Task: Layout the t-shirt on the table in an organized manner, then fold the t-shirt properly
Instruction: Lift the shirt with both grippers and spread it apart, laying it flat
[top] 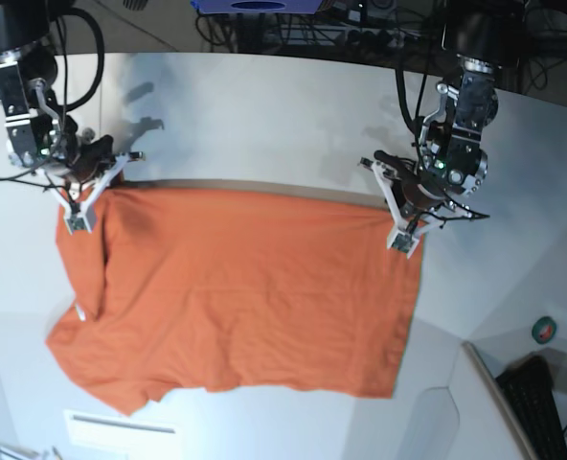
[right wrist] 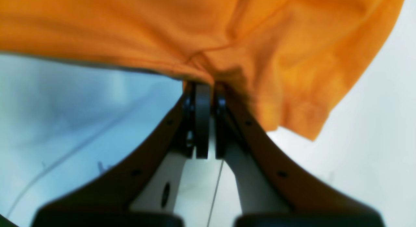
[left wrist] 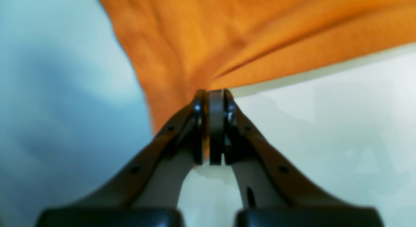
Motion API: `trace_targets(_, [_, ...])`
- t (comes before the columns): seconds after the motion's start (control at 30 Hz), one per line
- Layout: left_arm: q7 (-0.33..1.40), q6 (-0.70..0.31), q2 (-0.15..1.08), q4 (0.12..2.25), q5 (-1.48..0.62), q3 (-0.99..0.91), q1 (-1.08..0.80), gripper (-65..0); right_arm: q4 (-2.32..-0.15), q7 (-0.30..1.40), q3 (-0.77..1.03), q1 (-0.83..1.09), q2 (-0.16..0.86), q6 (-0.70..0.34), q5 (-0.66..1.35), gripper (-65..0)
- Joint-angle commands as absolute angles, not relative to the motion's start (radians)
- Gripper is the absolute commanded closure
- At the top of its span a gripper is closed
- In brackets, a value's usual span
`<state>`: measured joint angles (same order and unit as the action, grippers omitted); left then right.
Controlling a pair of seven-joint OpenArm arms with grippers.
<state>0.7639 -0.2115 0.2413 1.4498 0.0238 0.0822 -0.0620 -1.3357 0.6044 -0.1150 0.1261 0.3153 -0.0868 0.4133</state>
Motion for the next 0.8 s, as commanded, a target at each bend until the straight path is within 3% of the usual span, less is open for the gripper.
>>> trace_targets(0.0, [0.753, -0.203, 0.249, 1.494, 0.031, 0.065, -0.068, 0.0, -1.374, 0.601, -0.108, 0.142, 0.329, -0.079, 0.414, 0.0])
trace_targets(0.23, [0.754, -0.203, 0.243, 1.566, 0.028, 0.005, -0.162, 0.0, -1.500, 0.602, -0.111, 0.257, 0.326, -0.077, 0.420, 0.0])
trace_targets(0.27, [0.754, -0.203, 0.243, 1.570, 0.025, -0.005, -0.174, -6.1, -1.515, 0.602, -0.111, 0.274, 0.326, -0.077, 0.420, -2.3])
trace_targets(0.37, [0.753, -0.203, 0.243, 1.573, 0.022, -0.036, -0.200, -33.9, -1.570, 0.602, -0.111, 0.326, 0.326, -0.077, 0.420, -22.4])
trace_targets(0.43, [0.753, -0.203, 0.243, 1.590, 0.022, -0.059, -0.226, -42.6, -1.627, 0.602, -0.104, 0.363, 0.326, -0.077, 0.420, -27.0])
trace_targets(0.53, [0.753, -0.205, 0.243, 1.675, 0.021, -0.101, -0.282, -38.7, -1.741, 0.599, -0.087, 0.426, 0.329, -0.077, 0.420, -27.0])
trace_targets(0.67, [0.753, -0.205, 0.229, 1.811, 0.021, -0.186, -0.337, -27.6, -1.801, 0.585, 0.082, 0.460, 0.280, -0.077, 0.418, -27.0])
trace_targets(0.77, [0.746, -0.205, 0.197, 1.819, 0.021, -0.254, -0.297, -9.7, -1.727, 0.559, 0.269, 0.380, 0.205, -0.085, 0.414, -23.0])
